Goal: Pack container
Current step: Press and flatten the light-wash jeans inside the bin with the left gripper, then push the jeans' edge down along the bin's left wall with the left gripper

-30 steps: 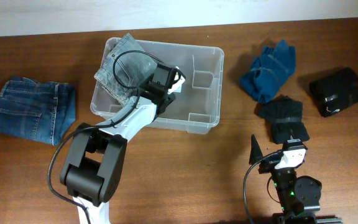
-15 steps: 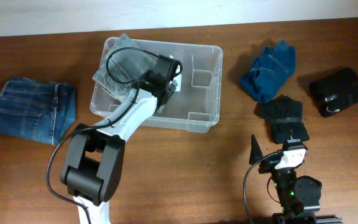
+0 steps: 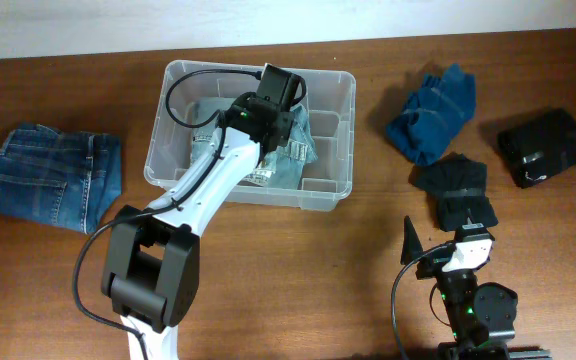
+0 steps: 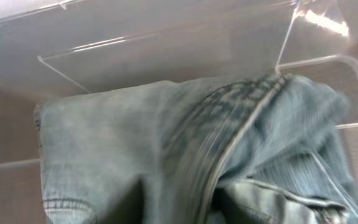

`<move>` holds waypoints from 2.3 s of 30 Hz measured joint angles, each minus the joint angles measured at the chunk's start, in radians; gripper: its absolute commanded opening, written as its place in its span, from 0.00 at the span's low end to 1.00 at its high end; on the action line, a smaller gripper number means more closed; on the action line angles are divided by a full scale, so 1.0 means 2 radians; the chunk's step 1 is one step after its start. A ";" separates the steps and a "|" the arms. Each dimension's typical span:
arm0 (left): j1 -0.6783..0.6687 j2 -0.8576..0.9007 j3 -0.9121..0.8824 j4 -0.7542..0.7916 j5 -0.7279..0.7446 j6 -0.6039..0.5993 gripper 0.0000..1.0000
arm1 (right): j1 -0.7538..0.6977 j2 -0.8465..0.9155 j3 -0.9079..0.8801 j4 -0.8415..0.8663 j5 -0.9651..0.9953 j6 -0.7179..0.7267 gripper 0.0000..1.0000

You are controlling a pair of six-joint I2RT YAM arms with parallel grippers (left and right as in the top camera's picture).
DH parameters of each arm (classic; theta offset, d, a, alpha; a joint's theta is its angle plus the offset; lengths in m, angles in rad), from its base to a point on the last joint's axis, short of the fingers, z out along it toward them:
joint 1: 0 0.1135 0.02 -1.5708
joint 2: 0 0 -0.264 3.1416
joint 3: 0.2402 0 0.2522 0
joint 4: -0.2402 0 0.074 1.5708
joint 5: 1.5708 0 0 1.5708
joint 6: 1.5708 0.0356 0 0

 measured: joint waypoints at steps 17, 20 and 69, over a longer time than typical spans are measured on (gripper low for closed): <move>0.068 0.000 0.010 -0.068 0.014 -0.011 0.59 | 0.000 0.000 0.000 0.000 0.000 0.000 0.98; 0.098 0.000 0.010 -0.084 0.048 -0.011 0.59 | 0.000 0.000 0.000 0.000 0.000 0.000 0.98; 0.172 0.051 0.010 -0.126 0.137 -0.022 0.01 | 0.000 0.000 0.000 0.000 0.000 0.000 0.98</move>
